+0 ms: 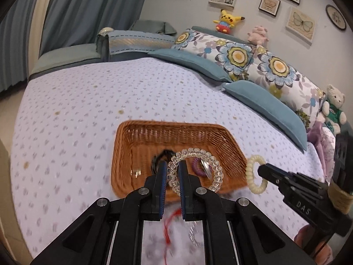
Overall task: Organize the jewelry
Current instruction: 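Drop the pearl and cream coil bracelets into the basket, then withdraw both tools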
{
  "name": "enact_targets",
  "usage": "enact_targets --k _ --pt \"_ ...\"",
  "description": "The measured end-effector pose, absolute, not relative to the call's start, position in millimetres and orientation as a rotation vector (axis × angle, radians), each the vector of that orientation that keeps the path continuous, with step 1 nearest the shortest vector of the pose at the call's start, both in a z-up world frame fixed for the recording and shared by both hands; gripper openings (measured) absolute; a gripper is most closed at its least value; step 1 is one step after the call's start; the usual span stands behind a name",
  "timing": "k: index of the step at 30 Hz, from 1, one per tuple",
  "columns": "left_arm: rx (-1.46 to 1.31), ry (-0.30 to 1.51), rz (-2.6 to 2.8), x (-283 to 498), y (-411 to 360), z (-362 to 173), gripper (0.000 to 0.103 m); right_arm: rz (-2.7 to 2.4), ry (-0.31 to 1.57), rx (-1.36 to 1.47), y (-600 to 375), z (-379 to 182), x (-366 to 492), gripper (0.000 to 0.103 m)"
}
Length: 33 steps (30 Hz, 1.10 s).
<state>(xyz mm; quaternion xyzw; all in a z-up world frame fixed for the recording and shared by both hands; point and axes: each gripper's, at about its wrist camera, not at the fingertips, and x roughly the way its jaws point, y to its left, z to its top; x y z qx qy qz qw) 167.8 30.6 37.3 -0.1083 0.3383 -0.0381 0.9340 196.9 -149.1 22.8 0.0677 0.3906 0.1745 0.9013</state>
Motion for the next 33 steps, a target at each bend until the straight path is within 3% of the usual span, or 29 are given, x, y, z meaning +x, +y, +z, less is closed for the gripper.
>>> enact_targets --k 12,23,29,31,33 --pt "-0.239 0.805 -0.056 272.8 57.2 -14.3 0.010 0.252 1.009 0.034 -108.9 -45.1 309.4 0.013" --pt "-0.184 0.900 -0.042 309.1 40.8 -57.3 0.010 0.225 1.080 0.020 -110.0 -72.9 324.0 0.013" --pt "-0.226 0.898 -0.039 306.0 50.3 -55.0 0.011 0.260 1.064 0.059 -114.7 -67.2 315.6 0.014" --pt "-0.245 0.903 -0.056 304.2 52.5 -52.9 0.025 0.268 1.052 0.065 -116.8 -61.7 310.1 0.017" --pt "-0.251 0.889 -0.059 300.7 53.0 -48.1 0.039 0.277 1.026 0.086 -122.7 -52.0 301.7 0.030"
